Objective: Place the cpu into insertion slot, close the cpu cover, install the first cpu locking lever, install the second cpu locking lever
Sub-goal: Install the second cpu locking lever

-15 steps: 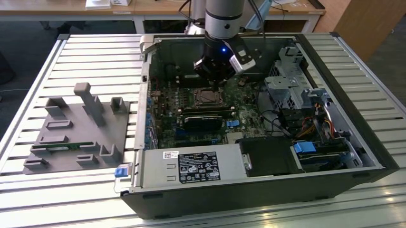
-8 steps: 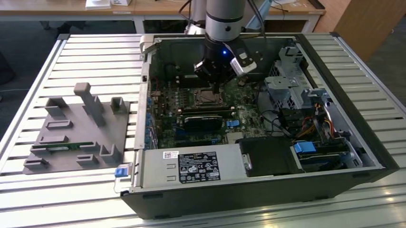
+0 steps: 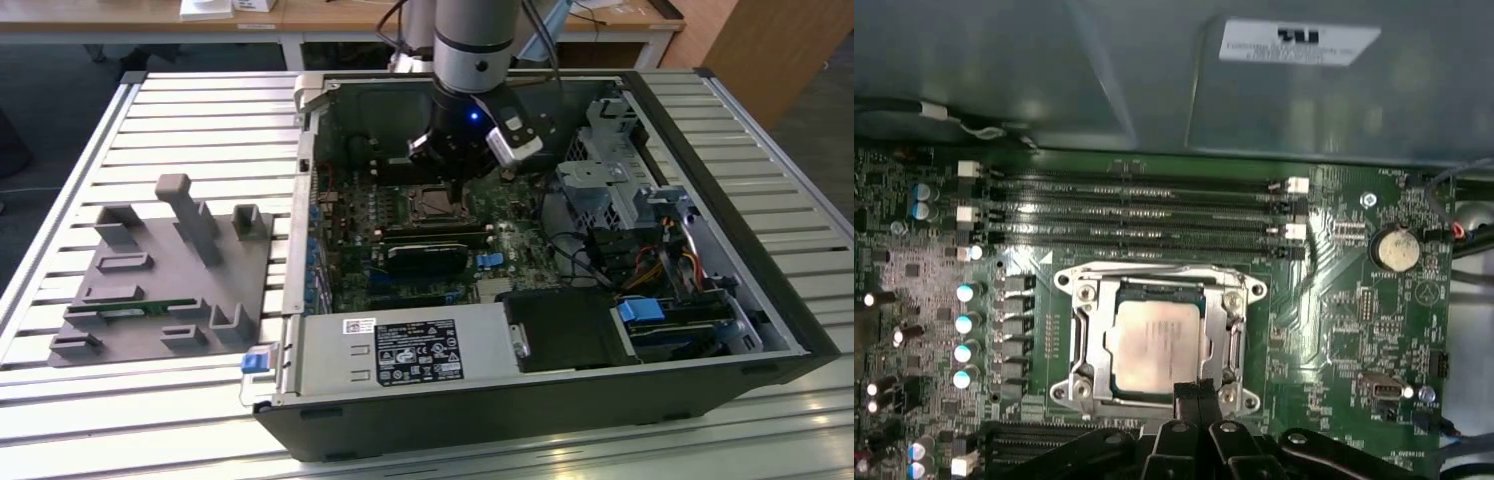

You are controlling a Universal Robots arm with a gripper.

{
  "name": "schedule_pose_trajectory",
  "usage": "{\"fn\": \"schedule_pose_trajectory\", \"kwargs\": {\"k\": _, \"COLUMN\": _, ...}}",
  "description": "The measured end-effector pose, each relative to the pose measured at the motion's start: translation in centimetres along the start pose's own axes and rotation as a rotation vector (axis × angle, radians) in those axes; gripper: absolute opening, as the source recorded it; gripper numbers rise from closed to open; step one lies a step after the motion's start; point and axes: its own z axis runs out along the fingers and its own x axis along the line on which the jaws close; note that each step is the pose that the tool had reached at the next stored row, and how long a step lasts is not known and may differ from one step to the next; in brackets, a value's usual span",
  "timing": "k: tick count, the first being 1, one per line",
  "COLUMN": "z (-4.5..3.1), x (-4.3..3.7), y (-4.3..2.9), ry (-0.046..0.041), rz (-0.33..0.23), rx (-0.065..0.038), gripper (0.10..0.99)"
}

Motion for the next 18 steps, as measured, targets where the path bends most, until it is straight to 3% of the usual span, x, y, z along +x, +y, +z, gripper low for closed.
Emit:
{"fn": "schedule_pose_trajectory", "kwargs": {"k": 11, "z": 0.03, "x": 0.05, "y": -1.61, "ry": 0.0025, "rz": 0.000, "rx": 0.000, "gripper": 0.106}}
{"fn": "schedule_pose_trajectory", "kwargs": {"k": 18, "z": 0.03, "x": 1.02, "y": -2.02, "ry": 0.0025, "rz": 0.000, "rx": 0.000, "gripper": 0.106}}
